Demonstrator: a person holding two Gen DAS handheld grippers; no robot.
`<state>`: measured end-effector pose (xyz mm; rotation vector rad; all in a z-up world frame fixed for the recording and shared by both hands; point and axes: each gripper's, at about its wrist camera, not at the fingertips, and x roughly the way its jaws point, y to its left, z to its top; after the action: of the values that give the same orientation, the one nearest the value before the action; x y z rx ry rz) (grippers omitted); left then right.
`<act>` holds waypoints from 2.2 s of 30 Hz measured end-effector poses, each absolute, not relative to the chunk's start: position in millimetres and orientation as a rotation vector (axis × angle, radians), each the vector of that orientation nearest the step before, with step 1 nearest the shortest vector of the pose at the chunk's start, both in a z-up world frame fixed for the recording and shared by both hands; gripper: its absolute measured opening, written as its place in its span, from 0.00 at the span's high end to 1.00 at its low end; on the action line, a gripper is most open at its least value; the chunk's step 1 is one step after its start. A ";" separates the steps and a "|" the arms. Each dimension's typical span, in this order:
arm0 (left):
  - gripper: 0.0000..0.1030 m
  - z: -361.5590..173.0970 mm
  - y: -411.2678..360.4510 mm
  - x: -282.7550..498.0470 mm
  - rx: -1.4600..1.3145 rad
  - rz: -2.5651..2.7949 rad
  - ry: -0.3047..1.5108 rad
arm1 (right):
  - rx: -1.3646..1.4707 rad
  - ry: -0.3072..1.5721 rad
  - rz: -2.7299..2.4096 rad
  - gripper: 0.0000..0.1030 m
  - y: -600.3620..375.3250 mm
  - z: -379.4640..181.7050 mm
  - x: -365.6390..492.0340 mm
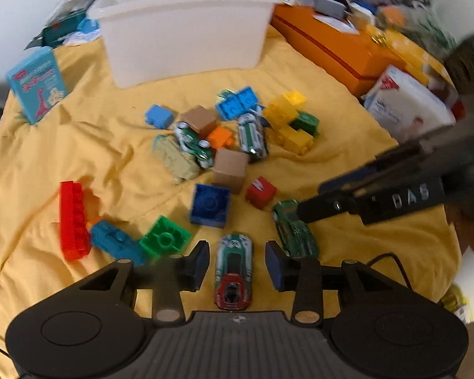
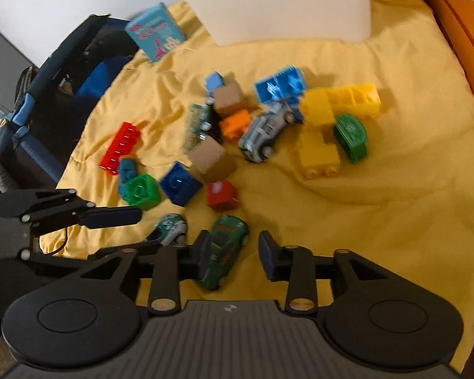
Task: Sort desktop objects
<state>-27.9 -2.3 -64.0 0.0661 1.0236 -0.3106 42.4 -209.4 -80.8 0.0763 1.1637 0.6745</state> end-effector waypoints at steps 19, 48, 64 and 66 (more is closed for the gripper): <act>0.68 -87.4 -5.5 -21.8 0.178 -0.337 1.073 | -0.174 1.169 0.596 0.64 -155.5 -94.3 20.7; 0.68 87.1 41.9 178.5 0.033 -0.144 0.625 | -0.116 0.600 0.443 0.67 -186.4 70.5 156.0; 0.68 16.6 21.8 271.5 0.084 -0.101 0.782 | -0.070 0.711 0.353 0.67 -157.0 25.8 254.1; 0.66 13.0 19.2 269.4 0.093 -0.102 0.784 | -0.056 0.742 0.341 0.65 -155.4 16.3 257.9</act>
<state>269.4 19.2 13.0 0.0934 0.7843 -0.1018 257.9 -155.4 16.3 -0.0559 0.7418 0.3407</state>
